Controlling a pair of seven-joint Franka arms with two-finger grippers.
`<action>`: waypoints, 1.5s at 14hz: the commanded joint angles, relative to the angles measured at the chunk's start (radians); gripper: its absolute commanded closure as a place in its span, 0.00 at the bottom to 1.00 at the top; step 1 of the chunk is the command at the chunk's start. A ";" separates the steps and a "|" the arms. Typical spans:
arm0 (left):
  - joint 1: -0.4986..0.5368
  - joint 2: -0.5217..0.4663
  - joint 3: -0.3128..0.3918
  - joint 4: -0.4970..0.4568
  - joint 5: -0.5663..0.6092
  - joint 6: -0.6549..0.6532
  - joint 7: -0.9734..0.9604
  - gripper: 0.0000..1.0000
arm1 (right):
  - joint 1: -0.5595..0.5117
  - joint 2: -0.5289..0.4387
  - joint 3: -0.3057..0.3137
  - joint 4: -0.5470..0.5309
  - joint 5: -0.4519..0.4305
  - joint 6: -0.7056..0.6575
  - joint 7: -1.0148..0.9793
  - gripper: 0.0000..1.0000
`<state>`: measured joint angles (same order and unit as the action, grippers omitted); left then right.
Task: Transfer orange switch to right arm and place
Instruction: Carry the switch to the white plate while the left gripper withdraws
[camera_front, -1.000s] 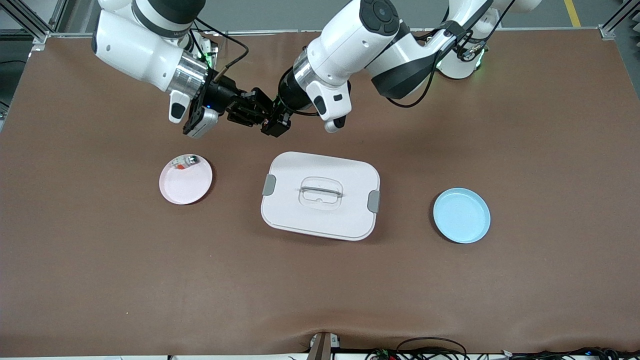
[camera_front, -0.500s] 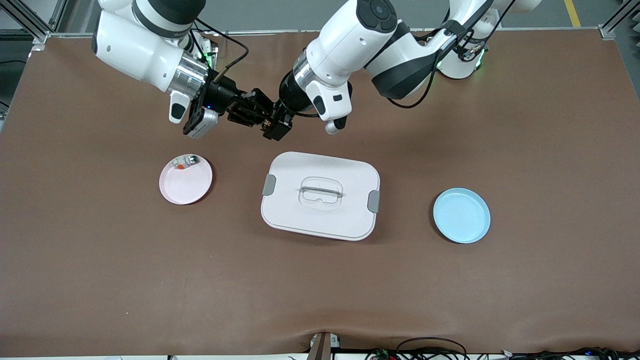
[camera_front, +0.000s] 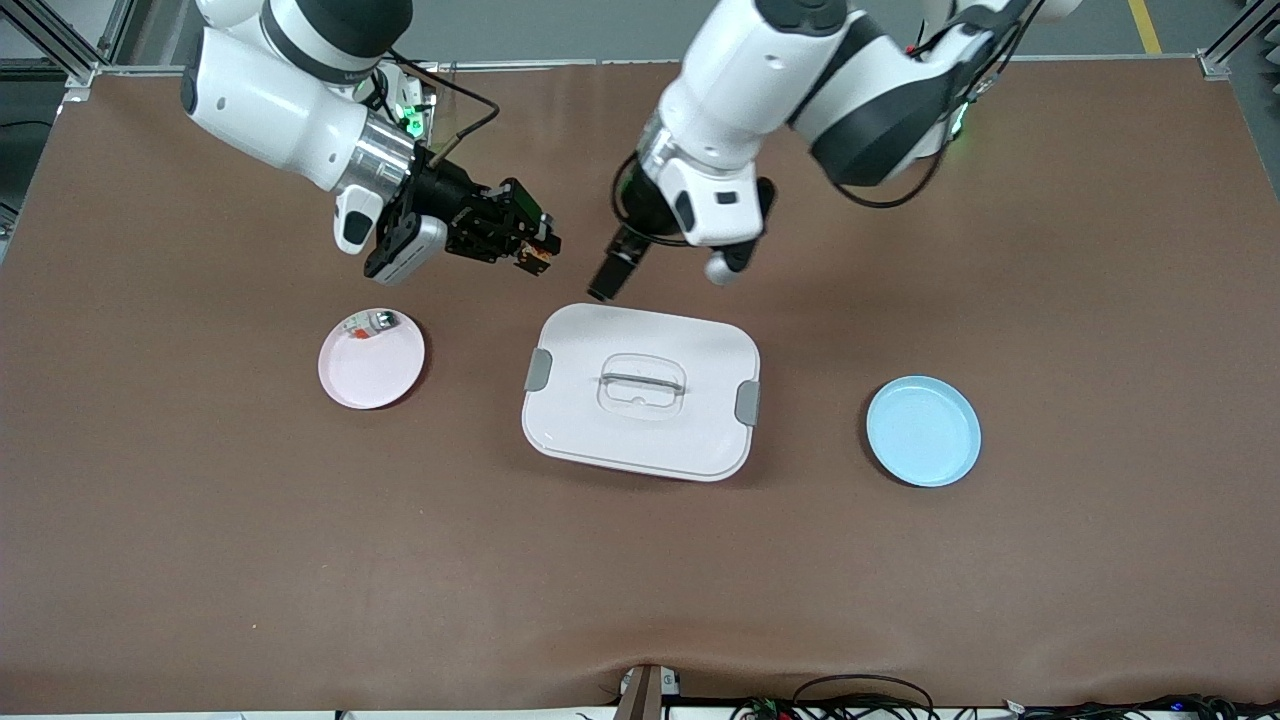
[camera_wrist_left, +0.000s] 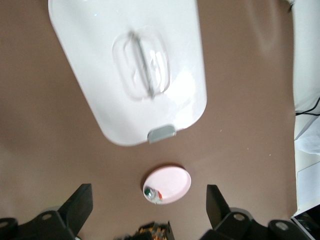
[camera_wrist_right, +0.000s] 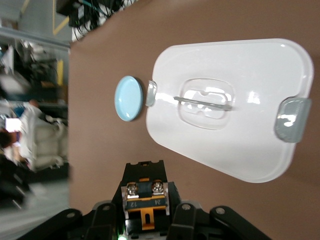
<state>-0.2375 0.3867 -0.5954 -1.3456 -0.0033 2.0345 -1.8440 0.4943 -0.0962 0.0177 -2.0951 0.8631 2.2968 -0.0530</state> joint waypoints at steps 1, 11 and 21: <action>0.117 -0.037 0.000 -0.009 0.019 -0.056 0.194 0.00 | -0.052 0.006 0.002 0.010 -0.088 -0.089 -0.111 1.00; 0.506 -0.081 0.003 -0.021 0.120 -0.333 1.018 0.00 | -0.117 0.016 0.002 -0.011 -0.724 -0.218 -0.660 1.00; 0.456 -0.225 0.260 -0.091 0.135 -0.471 1.490 0.00 | -0.244 0.035 0.002 -0.281 -0.782 0.070 -1.054 1.00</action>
<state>0.2948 0.2424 -0.4609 -1.3663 0.1391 1.5651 -0.4762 0.2726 -0.0640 0.0060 -2.3282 0.0972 2.3041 -1.0625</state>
